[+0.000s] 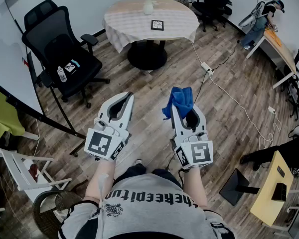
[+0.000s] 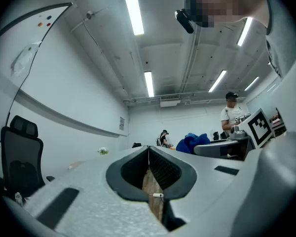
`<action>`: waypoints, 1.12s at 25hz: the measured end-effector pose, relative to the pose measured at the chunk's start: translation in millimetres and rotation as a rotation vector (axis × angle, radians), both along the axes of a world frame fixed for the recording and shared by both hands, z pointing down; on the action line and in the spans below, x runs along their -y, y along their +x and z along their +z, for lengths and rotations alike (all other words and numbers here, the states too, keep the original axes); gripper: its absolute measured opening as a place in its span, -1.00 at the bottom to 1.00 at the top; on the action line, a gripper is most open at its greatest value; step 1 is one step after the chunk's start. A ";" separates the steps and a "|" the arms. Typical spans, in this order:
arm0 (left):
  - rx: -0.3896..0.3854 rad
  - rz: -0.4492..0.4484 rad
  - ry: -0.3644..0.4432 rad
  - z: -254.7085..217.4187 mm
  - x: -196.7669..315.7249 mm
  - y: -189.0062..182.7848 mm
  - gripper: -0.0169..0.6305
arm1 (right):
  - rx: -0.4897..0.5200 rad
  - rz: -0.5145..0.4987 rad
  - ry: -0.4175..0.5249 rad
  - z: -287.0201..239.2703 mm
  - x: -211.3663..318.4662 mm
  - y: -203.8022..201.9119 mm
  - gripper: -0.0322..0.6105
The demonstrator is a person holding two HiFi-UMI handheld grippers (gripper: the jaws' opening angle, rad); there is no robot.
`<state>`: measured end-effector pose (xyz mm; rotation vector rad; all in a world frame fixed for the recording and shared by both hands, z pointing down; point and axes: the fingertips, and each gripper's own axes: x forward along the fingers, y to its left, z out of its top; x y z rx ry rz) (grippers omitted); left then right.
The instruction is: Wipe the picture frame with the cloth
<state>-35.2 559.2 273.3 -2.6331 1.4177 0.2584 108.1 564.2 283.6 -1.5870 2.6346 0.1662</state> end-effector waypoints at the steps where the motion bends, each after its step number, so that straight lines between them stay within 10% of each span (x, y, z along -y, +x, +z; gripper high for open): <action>1: 0.002 -0.002 0.002 -1.0 -0.3 0.1 -0.90 | 0.001 0.001 0.002 -1.2 -0.7 1.2 -0.44; 28: 0.004 0.072 0.079 -14.6 23.1 -26.1 -0.90 | 0.026 0.039 0.014 -2.8 17.1 -21.5 -0.43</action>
